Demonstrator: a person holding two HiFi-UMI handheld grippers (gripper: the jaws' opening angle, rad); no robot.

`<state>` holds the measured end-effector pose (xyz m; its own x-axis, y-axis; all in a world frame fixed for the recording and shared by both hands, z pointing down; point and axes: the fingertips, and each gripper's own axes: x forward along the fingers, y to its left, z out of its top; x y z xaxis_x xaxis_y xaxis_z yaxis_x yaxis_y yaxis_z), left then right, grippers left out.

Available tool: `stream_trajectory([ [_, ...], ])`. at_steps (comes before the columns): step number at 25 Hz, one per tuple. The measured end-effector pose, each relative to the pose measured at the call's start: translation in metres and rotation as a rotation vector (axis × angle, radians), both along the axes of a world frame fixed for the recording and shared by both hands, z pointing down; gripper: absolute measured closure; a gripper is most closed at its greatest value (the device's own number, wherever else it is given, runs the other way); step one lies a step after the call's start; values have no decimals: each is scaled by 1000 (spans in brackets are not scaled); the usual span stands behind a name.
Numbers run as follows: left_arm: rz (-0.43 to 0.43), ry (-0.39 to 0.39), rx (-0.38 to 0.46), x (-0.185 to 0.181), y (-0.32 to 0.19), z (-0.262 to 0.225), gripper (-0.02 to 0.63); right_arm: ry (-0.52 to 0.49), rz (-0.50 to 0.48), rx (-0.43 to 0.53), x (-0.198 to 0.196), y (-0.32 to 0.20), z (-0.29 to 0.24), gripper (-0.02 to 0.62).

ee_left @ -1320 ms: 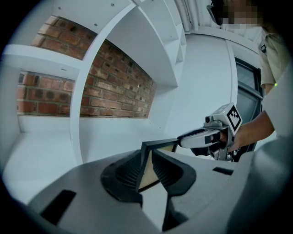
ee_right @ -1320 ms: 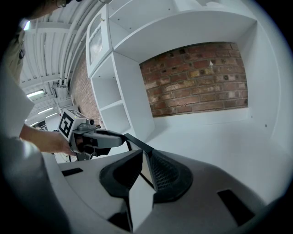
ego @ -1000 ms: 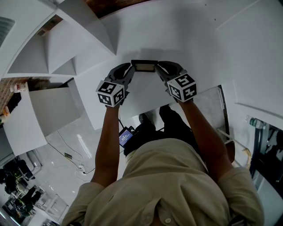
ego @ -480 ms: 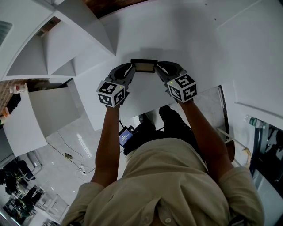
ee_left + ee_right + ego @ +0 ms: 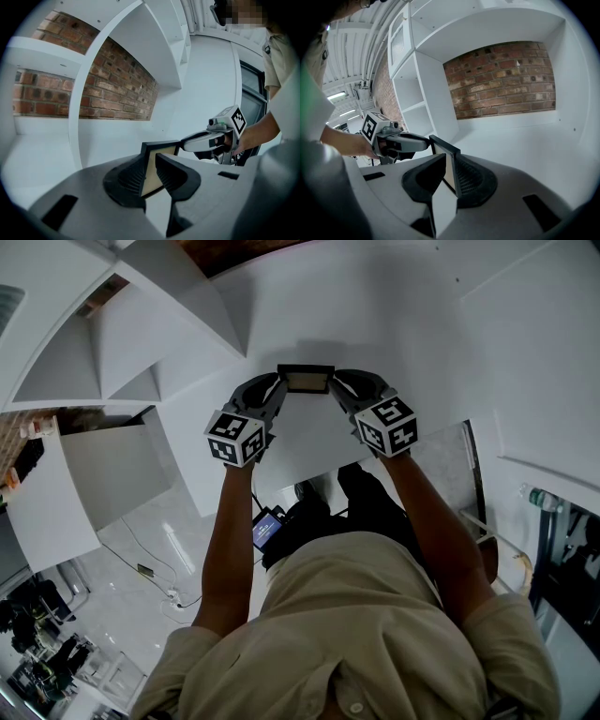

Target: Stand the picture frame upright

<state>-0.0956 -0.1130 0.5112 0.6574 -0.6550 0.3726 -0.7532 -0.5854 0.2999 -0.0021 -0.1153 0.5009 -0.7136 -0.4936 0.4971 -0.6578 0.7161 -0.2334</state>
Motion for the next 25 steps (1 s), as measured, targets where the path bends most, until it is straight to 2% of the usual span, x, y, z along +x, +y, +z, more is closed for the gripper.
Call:
stream_trajectory([
  [25, 1, -44, 14, -1, 21, -1, 546, 22, -51, 15, -2, 23, -1, 534],
])
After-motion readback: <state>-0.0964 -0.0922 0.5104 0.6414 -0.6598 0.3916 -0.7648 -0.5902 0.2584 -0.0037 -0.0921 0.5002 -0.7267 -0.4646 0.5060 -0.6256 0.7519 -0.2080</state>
